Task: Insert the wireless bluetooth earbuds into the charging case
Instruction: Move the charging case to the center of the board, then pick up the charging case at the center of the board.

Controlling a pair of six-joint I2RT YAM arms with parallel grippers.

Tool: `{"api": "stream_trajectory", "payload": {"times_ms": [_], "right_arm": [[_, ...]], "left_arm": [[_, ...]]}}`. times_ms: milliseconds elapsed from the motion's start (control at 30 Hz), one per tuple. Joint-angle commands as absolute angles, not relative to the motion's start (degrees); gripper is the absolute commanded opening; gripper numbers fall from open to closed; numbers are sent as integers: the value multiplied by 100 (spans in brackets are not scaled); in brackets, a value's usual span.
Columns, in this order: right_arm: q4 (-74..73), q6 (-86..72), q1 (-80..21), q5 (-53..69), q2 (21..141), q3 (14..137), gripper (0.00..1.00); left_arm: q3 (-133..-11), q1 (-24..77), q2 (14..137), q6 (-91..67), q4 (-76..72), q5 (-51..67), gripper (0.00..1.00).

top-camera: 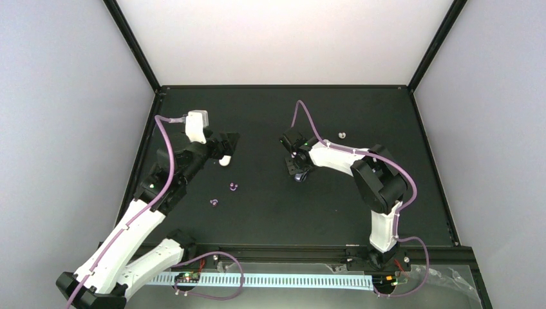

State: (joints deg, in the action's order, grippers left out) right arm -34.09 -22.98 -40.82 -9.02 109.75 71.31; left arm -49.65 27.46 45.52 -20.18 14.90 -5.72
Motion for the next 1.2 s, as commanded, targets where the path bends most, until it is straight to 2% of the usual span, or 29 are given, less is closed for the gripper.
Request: {"api": "stream_trajectory", "payload": {"times_ms": [0,133,600,900,1167], "right_arm": [[-3208,-2403,-4089,-990,11058,7052,67],[-3142,-2416,-4086,-1045,11063,7048,70],[-3102,-2458,-4078,-947,10997,6955,60],[-3090,-2501,-4073,-901,10707,6567,63],[-2965,-2676,-4086,-833,10296,6043,61]], "left_arm": [[-4977,2768,4621,-2068,1406,-492,99],[-4978,2766,4650,-2065,1407,-499,99],[-4975,2769,4674,-2057,1402,-497,99],[-4986,2768,4685,-2057,1410,-505,99],[-4986,2767,4693,-2065,1404,-490,99]]}}
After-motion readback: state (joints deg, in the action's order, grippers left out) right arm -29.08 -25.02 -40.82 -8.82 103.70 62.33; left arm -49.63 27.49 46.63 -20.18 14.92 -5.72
